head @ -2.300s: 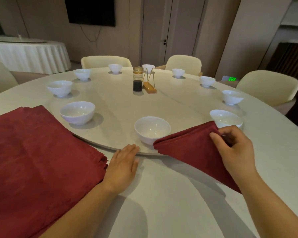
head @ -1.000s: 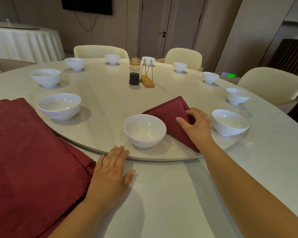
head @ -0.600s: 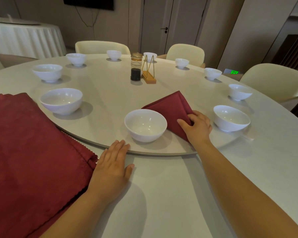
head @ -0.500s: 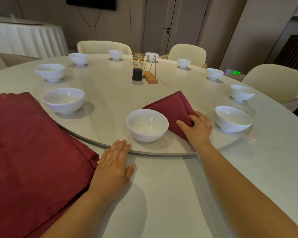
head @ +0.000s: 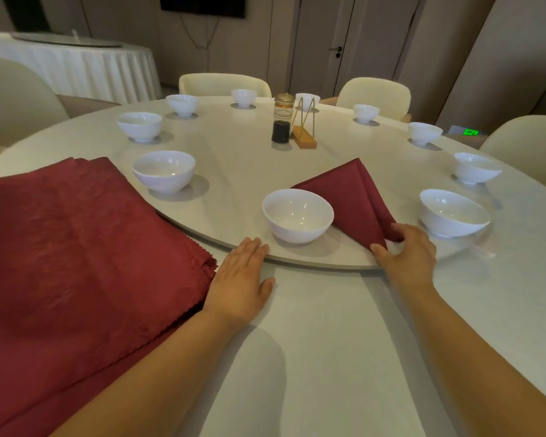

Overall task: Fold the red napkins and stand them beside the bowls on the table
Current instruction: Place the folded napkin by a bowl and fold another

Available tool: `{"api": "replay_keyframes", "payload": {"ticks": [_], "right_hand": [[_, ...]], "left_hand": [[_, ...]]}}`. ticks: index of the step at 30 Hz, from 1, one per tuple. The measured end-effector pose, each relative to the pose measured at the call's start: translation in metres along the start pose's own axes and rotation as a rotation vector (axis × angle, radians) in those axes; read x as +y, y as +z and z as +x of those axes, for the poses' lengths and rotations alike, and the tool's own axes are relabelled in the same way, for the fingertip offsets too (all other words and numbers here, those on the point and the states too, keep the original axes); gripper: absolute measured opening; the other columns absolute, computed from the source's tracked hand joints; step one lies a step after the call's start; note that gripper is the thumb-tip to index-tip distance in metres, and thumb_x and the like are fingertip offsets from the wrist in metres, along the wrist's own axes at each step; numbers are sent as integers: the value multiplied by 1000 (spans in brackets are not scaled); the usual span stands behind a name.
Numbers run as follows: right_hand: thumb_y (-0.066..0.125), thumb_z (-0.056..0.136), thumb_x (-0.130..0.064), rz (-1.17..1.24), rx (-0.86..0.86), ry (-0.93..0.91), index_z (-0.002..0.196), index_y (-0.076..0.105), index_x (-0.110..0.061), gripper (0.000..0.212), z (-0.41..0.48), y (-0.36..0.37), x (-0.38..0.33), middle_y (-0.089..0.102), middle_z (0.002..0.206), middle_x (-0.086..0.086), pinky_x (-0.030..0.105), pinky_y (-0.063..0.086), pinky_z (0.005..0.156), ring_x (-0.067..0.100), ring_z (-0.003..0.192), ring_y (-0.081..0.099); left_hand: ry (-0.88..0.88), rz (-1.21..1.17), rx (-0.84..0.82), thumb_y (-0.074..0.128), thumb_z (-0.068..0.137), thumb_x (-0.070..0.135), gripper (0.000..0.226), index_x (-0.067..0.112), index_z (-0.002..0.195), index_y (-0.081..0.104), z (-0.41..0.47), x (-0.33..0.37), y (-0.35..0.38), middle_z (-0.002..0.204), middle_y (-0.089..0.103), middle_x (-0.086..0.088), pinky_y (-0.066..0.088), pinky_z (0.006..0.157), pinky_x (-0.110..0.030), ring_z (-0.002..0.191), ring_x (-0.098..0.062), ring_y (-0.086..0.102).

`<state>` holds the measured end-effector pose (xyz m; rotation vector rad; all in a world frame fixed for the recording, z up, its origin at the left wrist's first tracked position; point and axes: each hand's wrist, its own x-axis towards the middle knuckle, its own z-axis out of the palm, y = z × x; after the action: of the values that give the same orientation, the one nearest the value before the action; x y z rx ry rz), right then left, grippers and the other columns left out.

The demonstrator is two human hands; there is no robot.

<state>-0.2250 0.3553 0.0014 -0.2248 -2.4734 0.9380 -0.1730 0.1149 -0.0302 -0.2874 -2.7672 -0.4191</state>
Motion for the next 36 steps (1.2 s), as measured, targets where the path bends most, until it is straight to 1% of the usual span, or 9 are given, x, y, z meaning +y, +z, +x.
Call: {"api": "replay_keyframes", "payload": {"ticks": [2, 7, 10, 12, 17, 20, 27, 31, 36], "right_hand": [[68, 79, -11, 81, 22, 35, 119, 55, -5, 42, -13, -2, -7, 53, 123, 12, 34, 29, 101, 29, 119, 41], [60, 83, -4, 322, 8, -111, 110, 57, -6, 27, -82, 4, -43, 49, 107, 0, 19, 30, 88, 17, 106, 41], [54, 83, -18, 370, -286, -265, 109, 52, -21, 26, -130, 13, -77, 44, 106, -17, 16, 32, 91, 8, 108, 42], [54, 86, -19, 355, -518, -376, 117, 52, -23, 31, -153, 23, -99, 36, 111, -29, 21, 34, 101, 6, 116, 41], [46, 93, -37, 158, -722, -584, 141, 28, -32, 52, -178, 52, -134, 17, 149, -18, 12, -6, 107, -9, 131, 4], [44, 93, -44, 48, -810, -658, 143, 25, -33, 54, -191, 70, -148, 10, 154, -13, 19, -11, 107, 3, 140, -1], [56, 87, -43, 6, -665, -714, 129, 51, -30, 45, -187, 85, -145, 35, 145, -10, 17, 8, 104, 10, 134, 26], [63, 65, -35, 95, -516, -698, 90, 75, -21, 30, -190, 92, -149, 70, 103, -1, 30, 35, 85, 24, 92, 63], [68, 56, -34, 37, -428, -742, 80, 74, -22, 27, -190, 98, -152, 72, 83, -6, 29, 37, 74, 20, 71, 65]], "left_hand": [[-37, -46, -58, 34, 98, 34, 56, 15, 147, 13, -2, 0, -3, 155, 4, -1, -6, 108, -16, 143, -12, 1], [-57, -129, -17, 41, 96, 32, 52, 23, 145, 24, -21, 6, -36, 155, 6, 2, 2, 109, -18, 142, -11, 3], [39, -76, -64, 41, 87, 42, 49, 18, 129, 53, -57, -3, -60, 143, 40, -5, 24, 110, -29, 132, -15, 38], [108, 19, -68, 40, 75, 42, 45, 19, 96, 72, -86, -20, -71, 105, 68, -2, 51, 85, -40, 98, -17, 66], [-207, 162, 9, 40, 71, 42, 47, 14, 85, 74, -151, -70, -99, 91, 71, -6, 50, 73, -47, 85, -29, 69], [-392, 108, 38, 44, 73, 46, 55, 4, 97, 71, -179, -96, -105, 99, 69, -15, 48, 77, -55, 92, -39, 65], [-399, -6, 243, 66, 59, 26, 34, 6, 85, 74, -187, -107, -87, 93, 71, -13, 38, 82, -47, 88, -37, 67], [-385, -76, 319, 74, 62, 19, 20, 8, 79, 76, -189, -116, -88, 87, 73, -9, 41, 82, -45, 87, -32, 68], [-317, -194, 378, 64, 63, 19, 16, 12, 72, 76, -189, -125, -93, 79, 73, -3, 47, 78, -45, 103, -11, 49]]}}
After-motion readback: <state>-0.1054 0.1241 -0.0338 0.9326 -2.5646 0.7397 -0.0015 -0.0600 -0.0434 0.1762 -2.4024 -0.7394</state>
